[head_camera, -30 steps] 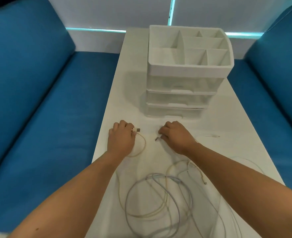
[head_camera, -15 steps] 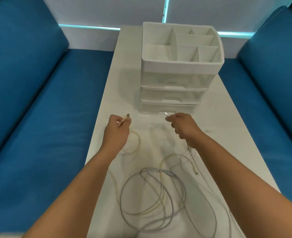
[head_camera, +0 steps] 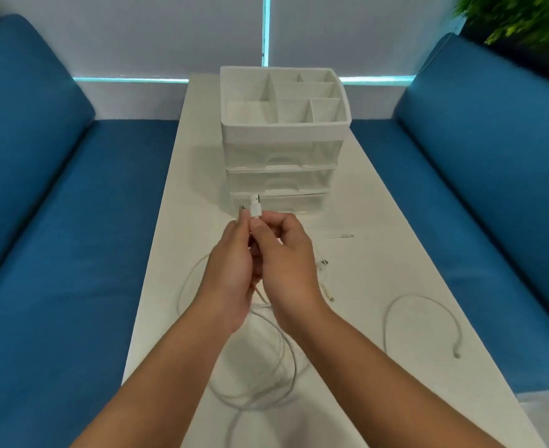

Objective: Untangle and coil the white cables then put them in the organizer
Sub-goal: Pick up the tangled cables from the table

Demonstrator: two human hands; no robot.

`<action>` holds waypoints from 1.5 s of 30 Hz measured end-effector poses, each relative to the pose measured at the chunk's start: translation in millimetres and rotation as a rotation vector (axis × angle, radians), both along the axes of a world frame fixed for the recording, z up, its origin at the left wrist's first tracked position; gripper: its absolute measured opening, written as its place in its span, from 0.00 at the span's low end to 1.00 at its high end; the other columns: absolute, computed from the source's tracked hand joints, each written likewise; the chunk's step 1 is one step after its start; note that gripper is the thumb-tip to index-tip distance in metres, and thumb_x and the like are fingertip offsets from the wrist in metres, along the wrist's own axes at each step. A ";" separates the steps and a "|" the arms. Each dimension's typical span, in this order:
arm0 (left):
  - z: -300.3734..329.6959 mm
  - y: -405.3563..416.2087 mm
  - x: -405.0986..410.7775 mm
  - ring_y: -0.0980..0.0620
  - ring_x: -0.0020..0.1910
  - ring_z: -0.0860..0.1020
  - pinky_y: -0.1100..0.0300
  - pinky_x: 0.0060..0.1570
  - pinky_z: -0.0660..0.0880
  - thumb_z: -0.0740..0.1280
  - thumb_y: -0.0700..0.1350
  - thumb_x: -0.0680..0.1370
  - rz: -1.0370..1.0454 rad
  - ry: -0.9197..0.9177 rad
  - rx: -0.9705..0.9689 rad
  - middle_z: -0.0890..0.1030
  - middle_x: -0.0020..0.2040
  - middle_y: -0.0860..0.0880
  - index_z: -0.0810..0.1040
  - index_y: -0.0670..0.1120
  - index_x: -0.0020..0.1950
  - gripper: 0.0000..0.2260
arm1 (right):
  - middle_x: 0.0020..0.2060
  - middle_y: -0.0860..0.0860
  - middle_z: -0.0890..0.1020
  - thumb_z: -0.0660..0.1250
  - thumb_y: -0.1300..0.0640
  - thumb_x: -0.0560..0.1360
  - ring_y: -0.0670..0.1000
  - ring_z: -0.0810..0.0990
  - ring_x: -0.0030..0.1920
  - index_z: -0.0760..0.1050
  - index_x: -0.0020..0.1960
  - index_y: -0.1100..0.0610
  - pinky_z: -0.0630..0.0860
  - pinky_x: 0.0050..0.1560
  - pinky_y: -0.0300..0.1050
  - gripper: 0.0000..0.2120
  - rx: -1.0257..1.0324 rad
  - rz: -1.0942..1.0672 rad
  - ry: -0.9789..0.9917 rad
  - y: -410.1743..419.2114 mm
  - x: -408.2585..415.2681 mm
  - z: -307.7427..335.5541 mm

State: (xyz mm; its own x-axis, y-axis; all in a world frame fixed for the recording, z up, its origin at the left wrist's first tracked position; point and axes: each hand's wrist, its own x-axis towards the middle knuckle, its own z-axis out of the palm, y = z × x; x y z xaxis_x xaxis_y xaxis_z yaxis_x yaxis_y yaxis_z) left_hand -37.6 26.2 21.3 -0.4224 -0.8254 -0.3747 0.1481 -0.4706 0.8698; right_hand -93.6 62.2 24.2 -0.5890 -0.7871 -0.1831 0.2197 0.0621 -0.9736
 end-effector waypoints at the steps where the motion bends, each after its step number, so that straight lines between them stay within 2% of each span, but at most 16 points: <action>1: -2.1 3.9 2.0 0.50 0.47 0.82 0.53 0.55 0.75 0.56 0.56 0.83 0.004 0.009 0.022 0.86 0.45 0.49 0.81 0.42 0.56 0.20 | 0.42 0.51 0.84 0.65 0.54 0.78 0.48 0.83 0.42 0.78 0.51 0.52 0.80 0.45 0.45 0.04 -0.002 -0.023 0.033 3.1 3.4 -4.4; 4: -6.7 12.1 7.3 0.48 0.53 0.83 0.48 0.64 0.73 0.56 0.56 0.84 -0.015 0.068 0.077 0.86 0.48 0.45 0.81 0.40 0.56 0.22 | 0.42 0.49 0.84 0.66 0.56 0.78 0.46 0.83 0.43 0.80 0.50 0.53 0.80 0.49 0.43 0.04 0.001 -0.040 0.083 15.5 7.6 -14.7; 7: -8.8 15.9 11.9 0.47 0.55 0.83 0.49 0.61 0.75 0.56 0.55 0.84 -0.085 0.156 0.097 0.85 0.55 0.43 0.77 0.42 0.59 0.19 | 0.38 0.48 0.84 0.68 0.57 0.77 0.44 0.82 0.39 0.81 0.47 0.56 0.77 0.44 0.39 0.05 0.033 -0.042 0.121 29.4 10.3 -23.7; 10: -10.9 18.4 14.6 0.47 0.55 0.83 0.51 0.58 0.77 0.59 0.52 0.83 -0.210 0.129 0.053 0.84 0.57 0.42 0.77 0.40 0.62 0.18 | 0.36 0.51 0.84 0.69 0.58 0.76 0.48 0.82 0.37 0.83 0.47 0.57 0.78 0.42 0.44 0.05 0.024 -0.060 0.145 39.4 4.1 -27.1; 12: -10.9 19.8 15.8 0.48 0.50 0.84 0.52 0.52 0.80 0.60 0.53 0.82 -0.283 0.094 0.023 0.84 0.53 0.41 0.78 0.38 0.60 0.19 | 0.37 0.54 0.85 0.68 0.61 0.76 0.52 0.83 0.38 0.83 0.49 0.59 0.81 0.44 0.48 0.06 0.000 -0.003 0.133 45.2 -6.0 -24.1; 15: -7.2 24.3 16.2 0.51 0.38 0.82 0.55 0.36 0.80 0.58 0.56 0.82 -0.349 0.002 -0.061 0.81 0.43 0.43 0.78 0.40 0.59 0.21 | 0.34 0.52 0.82 0.66 0.64 0.77 0.47 0.81 0.35 0.82 0.55 0.61 0.81 0.39 0.42 0.09 0.002 0.203 0.056 54.7 -26.0 -13.6; 19: -6.1 25.2 11.0 0.55 0.27 0.74 0.63 0.26 0.67 0.55 0.61 0.82 -0.329 -0.305 -0.323 0.79 0.37 0.49 0.79 0.50 0.54 0.19 | 0.40 0.53 0.84 0.66 0.60 0.77 0.47 0.82 0.36 0.82 0.54 0.59 0.77 0.35 0.37 0.08 0.100 0.360 0.171 61.0 -59.2 1.9; 22: -2.5 21.5 6.2 0.56 0.24 0.62 0.63 0.26 0.59 0.57 0.60 0.82 -0.292 -0.287 -0.311 0.69 0.30 0.51 0.75 0.46 0.45 0.19 | 0.40 0.52 0.84 0.66 0.58 0.77 0.46 0.79 0.33 0.82 0.51 0.59 0.73 0.31 0.35 0.07 0.206 0.178 0.280 51.8 -92.5 -5.5; 25: 4.7 18.4 4.4 0.56 0.25 0.57 0.64 0.25 0.57 0.59 0.58 0.82 -0.305 -0.212 -0.257 0.64 0.29 0.52 0.67 0.48 0.40 0.17 | 0.40 0.55 0.81 0.64 0.58 0.77 0.50 0.75 0.32 0.78 0.50 0.66 0.69 0.29 0.38 0.10 0.409 0.009 0.328 34.4 -136.0 -39.7; 28: 5.2 19.0 2.4 0.56 0.26 0.57 0.64 0.26 0.57 0.61 0.54 0.82 -0.320 -0.213 -0.272 0.63 0.30 0.52 0.64 0.48 0.39 0.16 | 0.38 0.58 0.79 0.64 0.57 0.76 0.55 0.73 0.33 0.75 0.42 0.64 0.66 0.30 0.42 0.10 0.664 0.089 0.384 19.7 -160.5 -83.9; 30: 4.2 21.4 0.9 0.56 0.25 0.58 0.64 0.26 0.58 0.61 0.51 0.83 -0.299 -0.226 -0.269 0.65 0.30 0.53 0.65 0.49 0.39 0.14 | 0.32 0.56 0.78 0.65 0.55 0.75 0.53 0.73 0.28 0.72 0.34 0.61 0.66 0.28 0.40 0.14 0.779 0.168 0.453 15.1 -164.4 -108.3; 33: 3.7 23.2 0.7 0.56 0.26 0.59 0.63 0.27 0.58 0.61 0.50 0.83 -0.272 -0.234 -0.262 0.66 0.30 0.53 0.66 0.49 0.40 0.12 | 0.26 0.51 0.74 0.67 0.49 0.75 0.48 0.72 0.27 0.70 0.30 0.58 0.69 0.29 0.40 0.19 0.801 0.175 0.556 6.4 -166.9 -128.0; 37: -0.7 20.9 1.8 0.55 0.26 0.59 0.63 0.27 0.57 0.62 0.49 0.83 -0.208 -0.239 -0.243 0.66 0.29 0.53 0.67 0.49 0.40 0.12 | 0.32 0.50 0.75 0.70 0.42 0.71 0.51 0.77 0.36 0.73 0.35 0.57 0.72 0.39 0.43 0.19 0.820 0.208 0.607 -8.4 -165.3 -130.3; 39: -4.3 20.6 1.5 0.55 0.26 0.59 0.63 0.27 0.57 0.62 0.49 0.83 -0.197 -0.242 -0.235 0.66 0.29 0.53 0.68 0.48 0.41 0.12 | 0.32 0.49 0.74 0.71 0.44 0.70 0.53 0.77 0.38 0.72 0.39 0.57 0.73 0.39 0.44 0.17 0.830 0.264 0.669 -15.1 -164.1 -131.2; 41: -8.2 20.6 1.1 0.55 0.27 0.58 0.62 0.27 0.57 0.62 0.49 0.83 -0.189 -0.245 -0.222 0.66 0.29 0.53 0.68 0.48 0.41 0.11 | 0.30 0.51 0.75 0.71 0.51 0.71 0.53 0.76 0.32 0.72 0.36 0.58 0.75 0.39 0.45 0.13 0.821 0.306 0.641 -20.6 -163.9 -135.0; 45: -16.7 18.0 3.0 0.54 0.28 0.58 0.63 0.26 0.57 0.61 0.49 0.83 -0.155 -0.220 -0.167 0.67 0.30 0.52 0.67 0.47 0.44 0.10 | 0.33 0.55 0.77 0.63 0.58 0.77 0.52 0.75 0.33 0.69 0.35 0.59 0.73 0.38 0.44 0.13 0.706 0.300 0.664 -22.7 -171.1 -134.2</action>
State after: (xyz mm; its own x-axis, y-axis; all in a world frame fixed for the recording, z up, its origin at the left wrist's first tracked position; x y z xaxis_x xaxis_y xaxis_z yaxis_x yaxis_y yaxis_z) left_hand -34.5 44.2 4.6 -0.4719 -0.8153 -0.3355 -0.1144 -0.3207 0.9403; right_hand -264.7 39.4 -110.0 -0.5368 -0.7576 -0.3712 -0.4718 0.6344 -0.6124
